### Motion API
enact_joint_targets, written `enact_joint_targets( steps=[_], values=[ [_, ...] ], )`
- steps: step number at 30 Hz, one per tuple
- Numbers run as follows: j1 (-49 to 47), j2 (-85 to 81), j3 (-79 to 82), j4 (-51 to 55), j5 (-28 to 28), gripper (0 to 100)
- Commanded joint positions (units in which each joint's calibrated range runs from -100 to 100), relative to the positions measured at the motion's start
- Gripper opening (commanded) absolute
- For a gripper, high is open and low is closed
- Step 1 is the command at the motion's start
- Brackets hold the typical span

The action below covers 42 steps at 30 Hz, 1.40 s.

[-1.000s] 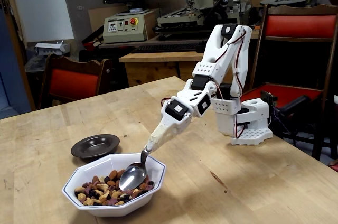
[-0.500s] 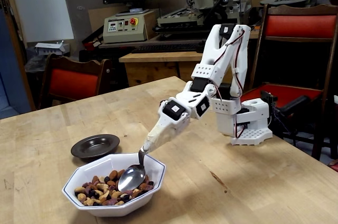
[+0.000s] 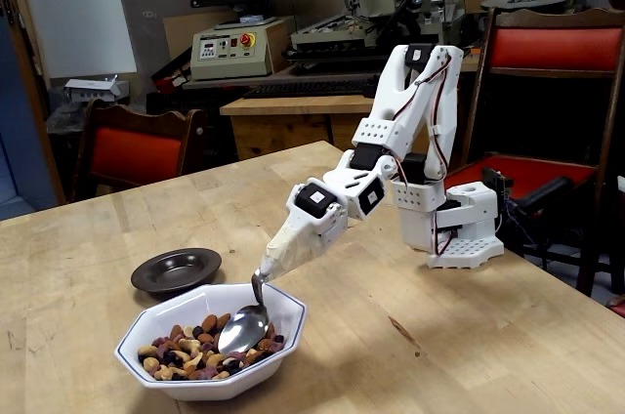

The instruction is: Use spoon to take food

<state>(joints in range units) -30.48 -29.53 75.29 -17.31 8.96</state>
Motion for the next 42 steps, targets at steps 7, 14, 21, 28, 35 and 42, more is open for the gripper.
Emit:
enact_joint_targets(
  steps=[7, 14, 21, 28, 35, 42],
  values=[
    [-0.3, 7.4, -1.4, -0.2, 0.0, 4],
    [-0.3, 9.4, -4.7, -0.2, 0.1, 4],
    [-0.3, 9.5, -4.8, -0.2, -0.2, 4],
    [0.5, 9.6, -7.1, -0.2, -0.2, 4],
    [0.6, 15.1, -15.3, -0.2, -0.2, 4],
    [0.6, 20.5, -23.8, -0.2, -0.2, 4]
  ],
)
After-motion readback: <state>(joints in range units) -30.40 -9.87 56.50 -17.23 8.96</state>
